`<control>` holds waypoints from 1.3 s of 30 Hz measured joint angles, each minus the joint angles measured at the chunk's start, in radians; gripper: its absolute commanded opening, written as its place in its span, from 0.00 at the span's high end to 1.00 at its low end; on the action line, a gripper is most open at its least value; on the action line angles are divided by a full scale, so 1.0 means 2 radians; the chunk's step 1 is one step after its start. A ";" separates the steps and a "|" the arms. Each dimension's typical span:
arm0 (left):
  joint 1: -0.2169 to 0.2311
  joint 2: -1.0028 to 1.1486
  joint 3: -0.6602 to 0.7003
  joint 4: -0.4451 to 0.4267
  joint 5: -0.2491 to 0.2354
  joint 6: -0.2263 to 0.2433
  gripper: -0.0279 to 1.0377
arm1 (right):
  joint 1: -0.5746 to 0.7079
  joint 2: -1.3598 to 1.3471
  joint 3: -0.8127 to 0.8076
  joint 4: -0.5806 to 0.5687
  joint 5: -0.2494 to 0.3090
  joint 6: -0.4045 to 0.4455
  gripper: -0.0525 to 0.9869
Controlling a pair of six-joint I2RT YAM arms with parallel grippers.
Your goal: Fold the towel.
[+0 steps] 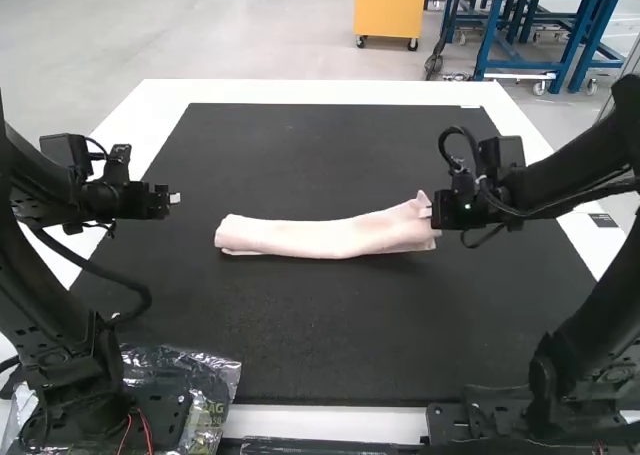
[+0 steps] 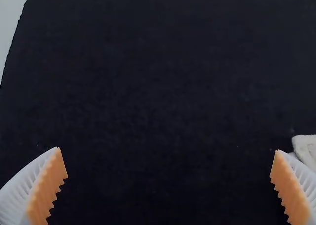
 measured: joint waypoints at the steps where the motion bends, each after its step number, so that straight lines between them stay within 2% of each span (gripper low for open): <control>1: 0.000 0.000 0.000 0.000 0.000 0.000 0.06 | 0.003 -0.002 0.001 -0.001 -0.001 0.000 0.97; 8: 0.000 0.000 0.000 0.000 0.000 0.000 0.06 | 0.057 -0.001 0.012 -0.012 -0.001 0.009 0.97; 21: 0.000 0.000 0.000 0.001 0.000 0.006 0.06 | 0.192 0.077 0.085 0.011 -0.001 0.069 0.97; 30: 0.000 0.000 -0.012 0.007 0.000 0.022 0.06 | 0.242 0.150 0.163 0.020 0.001 0.087 0.97; 39: 0.000 0.000 -0.029 0.036 0.000 0.027 0.06 | 0.280 0.221 0.243 0.021 0.001 0.097 0.97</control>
